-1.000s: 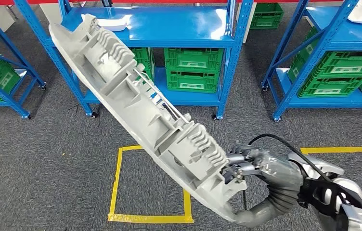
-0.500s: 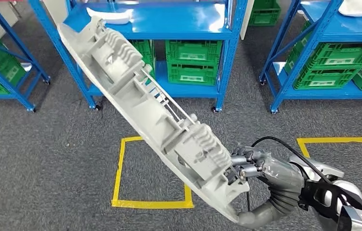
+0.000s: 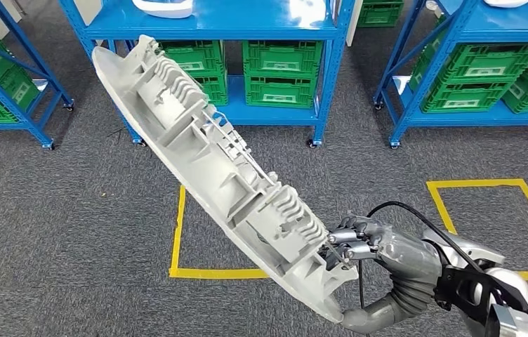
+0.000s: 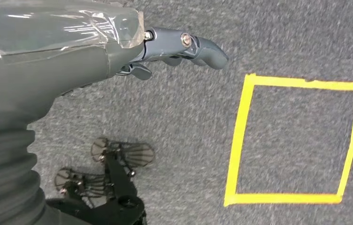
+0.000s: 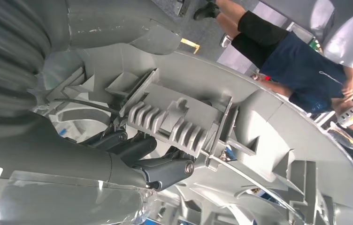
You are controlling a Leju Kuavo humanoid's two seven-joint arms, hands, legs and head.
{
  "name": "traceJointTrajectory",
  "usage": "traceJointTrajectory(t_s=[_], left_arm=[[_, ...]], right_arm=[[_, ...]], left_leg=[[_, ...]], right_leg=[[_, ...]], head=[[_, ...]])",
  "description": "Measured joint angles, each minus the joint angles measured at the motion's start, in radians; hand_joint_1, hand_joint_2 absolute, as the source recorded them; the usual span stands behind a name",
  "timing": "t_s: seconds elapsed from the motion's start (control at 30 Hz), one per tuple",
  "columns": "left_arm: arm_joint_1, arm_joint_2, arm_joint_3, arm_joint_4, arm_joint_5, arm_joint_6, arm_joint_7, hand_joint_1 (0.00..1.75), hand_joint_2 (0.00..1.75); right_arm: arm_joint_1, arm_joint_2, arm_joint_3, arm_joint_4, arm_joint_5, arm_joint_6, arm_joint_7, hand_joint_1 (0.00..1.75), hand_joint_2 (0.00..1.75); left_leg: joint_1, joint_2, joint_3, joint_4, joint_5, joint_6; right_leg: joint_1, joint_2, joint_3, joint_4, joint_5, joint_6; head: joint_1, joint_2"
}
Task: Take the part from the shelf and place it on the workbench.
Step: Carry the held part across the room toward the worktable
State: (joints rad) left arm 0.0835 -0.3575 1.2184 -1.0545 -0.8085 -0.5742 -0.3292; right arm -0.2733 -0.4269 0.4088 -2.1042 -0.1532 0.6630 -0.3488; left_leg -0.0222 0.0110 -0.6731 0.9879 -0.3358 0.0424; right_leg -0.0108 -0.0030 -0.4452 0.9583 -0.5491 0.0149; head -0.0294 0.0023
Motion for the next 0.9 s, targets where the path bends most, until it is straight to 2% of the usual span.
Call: traceJointTrajectory(t_s=[0.03,0.07,0.1,0.13,0.2,0.23,0.27,0.3,0.33,0.37,0.4,0.43,0.47,0.5,0.53,0.57,0.6,0.63,0.7,0.73,0.77,0.8,0.83,0.87,0.9], left_arm=[[0.005,0.001,-0.003,-0.001,0.006,0.002,0.004,0.0,1.75],[0.01,0.001,-0.006,-0.003,0.011,0.003,0.008,0.0,1.75],[0.015,0.002,-0.011,-0.004,0.017,0.005,0.014,0.0,1.75],[0.02,0.002,-0.017,-0.006,0.023,0.007,0.022,0.0,1.75],[0.03,0.002,-0.031,-0.007,0.032,0.014,0.048,0.0,1.75],[0.036,0.003,-0.04,-0.008,0.038,0.02,0.065,0.0,1.75],[0.043,0.003,-0.051,-0.008,0.046,0.028,0.084,0.0,1.75],[0.051,0.002,-0.064,-0.008,0.059,0.037,0.104,0.0,1.75],[0.059,0.002,-0.08,-0.008,0.075,0.046,0.122,0.0,1.75],[0.067,0.002,-0.096,-0.008,0.092,0.055,0.137,0.0,1.75],[0.076,0.002,-0.114,-0.008,0.11,0.063,0.15,0.0,1.75],[0.087,0.002,-0.133,-0.01,0.13,0.071,0.161,0.0,1.75],[0.098,0.002,-0.151,-0.013,0.149,0.077,0.171,0.0,1.75],[0.11,0.002,-0.17,-0.018,0.169,0.083,0.18,0.0,1.75],[0.122,0.002,-0.19,-0.025,0.187,0.088,0.188,0.0,1.75],[0.133,0.002,-0.208,-0.033,0.201,0.091,0.194,0.0,1.75],[0.14,0.001,-0.224,-0.042,0.211,0.092,0.198,0.0,1.75],[0.146,0.001,-0.238,-0.051,0.217,0.092,0.2,0.0,1.75],[0.153,0.0,-0.255,-0.066,0.222,0.087,0.201,0.0,1.75],[0.155,0.0,-0.258,-0.073,0.222,0.083,0.202,0.0,1.75],[0.157,0.0,-0.259,-0.078,0.221,0.078,0.202,0.0,1.75],[0.158,0.0,-0.259,-0.084,0.219,0.073,0.202,0.0,1.75],[0.16,0.0,-0.259,-0.091,0.216,0.067,0.201,0.0,1.75],[0.161,0.0,-0.259,-0.097,0.214,0.062,0.201,0.0,1.75],[0.163,0.0,-0.26,-0.104,0.213,0.056,0.201,0.0,1.75]], right_arm=[[0.002,0.0,0.0,0.0,0.0,-0.002,0.002,1.73,1.75],[0.004,0.0,0.0,0.0,0.0,-0.003,0.004,1.73,1.75],[0.006,0.0,-0.001,-0.001,0.001,-0.004,0.006,1.73,1.75],[0.009,0.0,-0.001,-0.003,0.003,-0.006,0.009,1.73,1.75],[0.015,0.0,-0.002,-0.009,0.006,-0.006,0.014,1.73,1.75],[0.019,0.0,-0.002,-0.011,0.009,-0.006,0.016,1.73,1.75],[0.023,0.0,-0.003,-0.013,0.01,-0.006,0.018,1.73,1.75],[0.027,-0.001,-0.004,-0.015,0.012,-0.006,0.021,1.73,1.75],[0.031,-0.001,-0.006,-0.017,0.013,-0.006,0.024,1.73,1.75],[0.035,-0.003,-0.009,-0.019,0.013,-0.006,0.026,1.73,1.75],[0.04,-0.005,-0.012,-0.022,0.013,-0.005,0.028,1.73,1.75],[0.043,-0.006,-0.015,-0.025,0.013,-0.005,0.029,1.73,1.75],[0.046,-0.008,-0.017,-0.028,0.013,-0.005,0.029,1.73,1.75],[0.05,-0.009,-0.019,-0.03,0.012,-0.005,0.028,1.73,1.75],[0.054,-0.01,-0.02,-0.031,0.012,-0.005,0.027,1.73,1.75],[0.059,-0.01,-0.023,-0.032,0.012,-0.005,0.025,1.73,1.75],[0.063,-0.011,-0.026,-0.033,0.012,-0.005,0.022,1.73,1.75],[0.068,-0.012,-0.03,-0.033,0.012,-0.005,0.019,1.73,1.75],[0.077,-0.013,-0.037,-0.033,0.011,-0.005,0.01,1.73,1.75],[0.083,-0.013,-0.039,-0.033,0.011,-0.005,0.006,1.73,1.75],[0.088,-0.013,-0.041,-0.032,0.01,-0.005,0.003,1.73,1.75],[0.094,-0.012,-0.043,-0.032,0.009,-0.005,0.001,1.73,1.75],[0.099,-0.012,-0.046,-0.031,0.008,-0.005,-0.001,1.73,1.75],[0.104,-0.012,-0.049,-0.031,0.007,-0.005,-0.001,1.73,1.75],[0.11,-0.012,-0.053,-0.032,0.005,-0.006,-0.002,1.73,1.75]], left_leg=[[0.002,-0.001,-0.004,-0.001,0.006,-0.006],[0.005,-0.003,-0.01,0.004,-0.002,-0.013],[0.007,-0.005,-0.018,0.023,-0.029,-0.021],[0.012,-0.007,-0.029,0.062,-0.075,-0.03],[0.024,-0.009,-0.054,0.187,-0.178,-0.047],[0.031,-0.009,-0.06,0.248,-0.206,-0.054],[0.037,-0.009,-0.056,0.285,-0.21,-0.06],[0.042,-0.009,-0.036,0.289,-0.194,-0.064],[0.047,-0.009,0.002,0.256,-0.168,-0.067],[0.051,-0.01,0.055,0.193,-0.152,-0.069],[0.051,-0.012,0.112,0.116,-0.151,-0.07],[0.05,-0.015,0.155,0.051,-0.158,-0.067],[0.047,-0.019,0.18,0.009,-0.17,-0.063],[0.042,-0.02,0.187,-0.008,-0.175,-0.057],[0.039,-0.02,0.179,-0.011,-0.169,-0.047],[0.037,-0.017,0.173,-0.014,-0.159,-0.036],[0.036,-0.015,0.165,-0.018,-0.148,-0.024],[0.035,-0.012,0.155,-0.023,-0.135,-0.011],[0.028,-0.01,0.129,-0.024,-0.111,0.005],[0.023,-0.01,0.114,-0.023,-0.1,0.009],[0.018,-0.01,0.099,-0.023,-0.088,0.012],[0.013,-0.01,0.084,-0.022,-0.077,0.014],[0.009,-0.01,0.069,-0.02,-0.066,0.015],[0.006,-0.011,0.056,-0.017,-0.056,0.014],[0.003,-0.011,0.044,-0.012,-0.048,0.013]], right_leg=[[-0.002,0.0,-0.01,0.001,0.007,-0.006],[-0.005,-0.001,-0.018,0.001,0.017,-0.013],[-0.009,-0.002,-0.026,0.0,0.028,-0.02],[-0.013,-0.004,-0.037,-0.001,0.041,-0.025],[-0.014,-0.005,-0.059,0.001,0.063,-0.028],[-0.015,-0.005,-0.072,0.002,0.075,-0.026],[-0.017,-0.004,-0.086,0.005,0.086,-0.022],[-0.019,-0.003,-0.101,0.009,0.095,-0.017],[-0.022,-0.003,-0.116,0.013,0.103,-0.011],[-0.025,-0.002,-0.128,0.018,0.11,-0.005],[-0.026,-0.002,-0.139,0.022,0.116,0.002],[-0.027,-0.002,-0.146,0.024,0.124,0.011],[-0.027,-0.002,-0.15,0.023,0.132,0.02],[-0.028,-0.003,-0.153,0.02,0.141,0.028],[-0.029,-0.003,-0.155,0.016,0.15,0.038],[-0.031,-0.003,-0.159,0.018,0.149,0.042],[-0.032,-0.003,-0.169,0.033,0.133,0.041],[-0.031,-0.003,-0.185,0.069,0.1,0.035],[-0.027,-0.002,-0.23,0.201,0.008,0.016],[-0.025,-0.001,-0.247,0.271,-0.025,0.014],[-0.023,-0.001,-0.251,0.319,-0.038,0.016],[-0.021,-0.001,-0.239,0.335,-0.033,0.021],[-0.019,-0.001,-0.208,0.31,-0.015,0.025],[-0.015,-0.001,-0.161,0.252,0.004,0.025],[-0.008,-0.002,-0.099,0.172,0.015,0.02]], head=[[0.002,0.0],[0.002,0.0],[0.001,0.0],[0.001,0.0],[-0.002,0.0],[-0.003,0.0],[-0.003,0.0],[-0.003,0.0],[-0.003,0.0],[-0.003,0.0],[-0.003,0.0],[-0.003,0.0],[-0.003,0.0],[-0.003,0.0],[-0.003,0.0],[-0.003,0.0],[-0.002,0.0],[0.0,0.0],[0.003,0.0],[0.004,0.0],[0.004,0.0],[0.004,0.0],[0.004,0.0],[0.004,0.0],[0.004,0.0]])
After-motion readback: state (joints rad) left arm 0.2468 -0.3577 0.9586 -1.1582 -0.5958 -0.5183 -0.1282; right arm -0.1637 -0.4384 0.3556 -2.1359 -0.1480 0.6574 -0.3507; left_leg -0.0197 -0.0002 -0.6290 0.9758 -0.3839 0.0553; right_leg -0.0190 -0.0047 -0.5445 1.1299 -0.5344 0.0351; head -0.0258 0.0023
